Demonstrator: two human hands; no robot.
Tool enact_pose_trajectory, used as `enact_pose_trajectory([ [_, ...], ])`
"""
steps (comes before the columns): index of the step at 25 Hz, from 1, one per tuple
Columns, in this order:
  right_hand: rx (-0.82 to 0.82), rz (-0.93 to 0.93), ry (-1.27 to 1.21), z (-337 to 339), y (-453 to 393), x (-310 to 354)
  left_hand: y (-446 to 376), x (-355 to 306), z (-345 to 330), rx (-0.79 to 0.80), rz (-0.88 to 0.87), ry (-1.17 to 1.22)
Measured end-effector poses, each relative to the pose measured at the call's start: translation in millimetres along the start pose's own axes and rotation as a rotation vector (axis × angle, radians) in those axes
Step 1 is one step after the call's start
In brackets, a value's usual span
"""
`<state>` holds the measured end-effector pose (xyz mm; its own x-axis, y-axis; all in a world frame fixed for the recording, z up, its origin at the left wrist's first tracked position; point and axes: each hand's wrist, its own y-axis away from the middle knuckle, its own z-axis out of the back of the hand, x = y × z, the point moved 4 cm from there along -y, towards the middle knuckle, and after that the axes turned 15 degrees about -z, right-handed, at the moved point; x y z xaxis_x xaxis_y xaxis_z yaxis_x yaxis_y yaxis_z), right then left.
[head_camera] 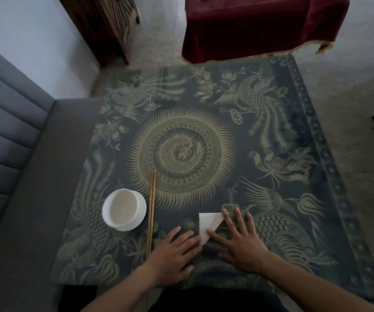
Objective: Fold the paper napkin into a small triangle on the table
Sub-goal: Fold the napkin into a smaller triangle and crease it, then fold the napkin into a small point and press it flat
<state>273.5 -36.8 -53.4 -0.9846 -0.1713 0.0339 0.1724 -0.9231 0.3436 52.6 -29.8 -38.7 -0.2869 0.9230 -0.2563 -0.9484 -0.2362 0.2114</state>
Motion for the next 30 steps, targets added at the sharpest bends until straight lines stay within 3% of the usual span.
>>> enact_pose_trajectory([
  [4, 0.027, -0.005, 0.017, 5, 2, -1, -23, 17, 26, -0.236, 0.178, 0.046],
  [10, -0.007, 0.038, -0.025, 0, 1, -3, -77, 40, 42, -0.059, 0.311, 0.082],
  [13, 0.020, 0.064, -0.051, -2, 1, -4, -88, 47, 43, -0.076, 0.430, 0.140],
  [19, 0.008, 0.089, -0.078, 4, 4, -10, -99, 63, 45, -0.030, 0.610, 0.444],
  [21, -0.030, 0.012, -0.181, 9, 6, -12, -99, 69, 41, 0.028, 0.625, 0.503],
  [25, -0.137, -0.343, -0.532, 22, -1, -16, -95, 79, 37, 0.014, 0.596, 0.624],
  [28, -0.009, -0.529, -0.907, 24, -19, -10, -89, 85, 36, -0.066, 0.595, 0.815],
  [30, 0.092, -0.573, -1.017, 24, -31, -5, -86, 87, 38, -0.113, 0.569, 0.902],
])
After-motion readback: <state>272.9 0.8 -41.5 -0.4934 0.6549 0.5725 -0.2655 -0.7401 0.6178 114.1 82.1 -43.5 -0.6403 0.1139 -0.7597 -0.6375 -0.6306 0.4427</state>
